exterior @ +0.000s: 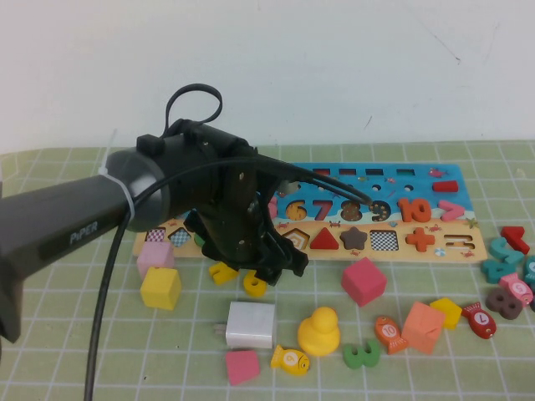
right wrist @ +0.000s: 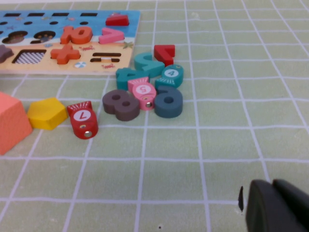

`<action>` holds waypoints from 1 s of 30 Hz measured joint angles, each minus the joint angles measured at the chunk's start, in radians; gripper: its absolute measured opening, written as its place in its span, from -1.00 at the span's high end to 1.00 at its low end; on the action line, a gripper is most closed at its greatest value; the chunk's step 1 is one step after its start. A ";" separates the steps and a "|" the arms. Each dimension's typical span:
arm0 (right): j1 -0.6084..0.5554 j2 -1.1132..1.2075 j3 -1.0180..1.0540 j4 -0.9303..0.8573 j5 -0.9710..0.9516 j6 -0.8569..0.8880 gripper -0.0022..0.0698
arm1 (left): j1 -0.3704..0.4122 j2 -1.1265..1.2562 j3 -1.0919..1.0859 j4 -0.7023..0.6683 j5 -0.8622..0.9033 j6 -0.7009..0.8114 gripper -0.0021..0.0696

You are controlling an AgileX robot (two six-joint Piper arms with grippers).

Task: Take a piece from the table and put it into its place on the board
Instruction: Pick up the "number 6"

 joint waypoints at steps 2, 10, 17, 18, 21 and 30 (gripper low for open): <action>0.000 0.000 0.000 0.000 0.000 0.000 0.95 | 0.000 0.004 -0.002 0.006 0.000 0.000 -0.22; 0.000 0.000 0.000 0.000 0.000 0.000 0.95 | 0.000 0.013 -0.008 0.006 0.000 0.000 0.28; 0.000 0.000 0.000 0.000 0.000 0.000 0.95 | 0.000 0.013 -0.010 0.006 0.000 0.000 0.40; 0.000 0.000 0.000 0.000 0.000 0.000 0.95 | 0.000 0.013 -0.010 0.006 0.000 0.000 0.40; 0.000 0.000 0.000 0.000 0.000 0.000 0.95 | 0.000 0.013 -0.010 0.006 0.006 0.000 0.41; 0.000 0.000 0.000 0.000 0.000 0.000 0.95 | 0.000 0.013 -0.010 0.006 0.013 0.000 0.40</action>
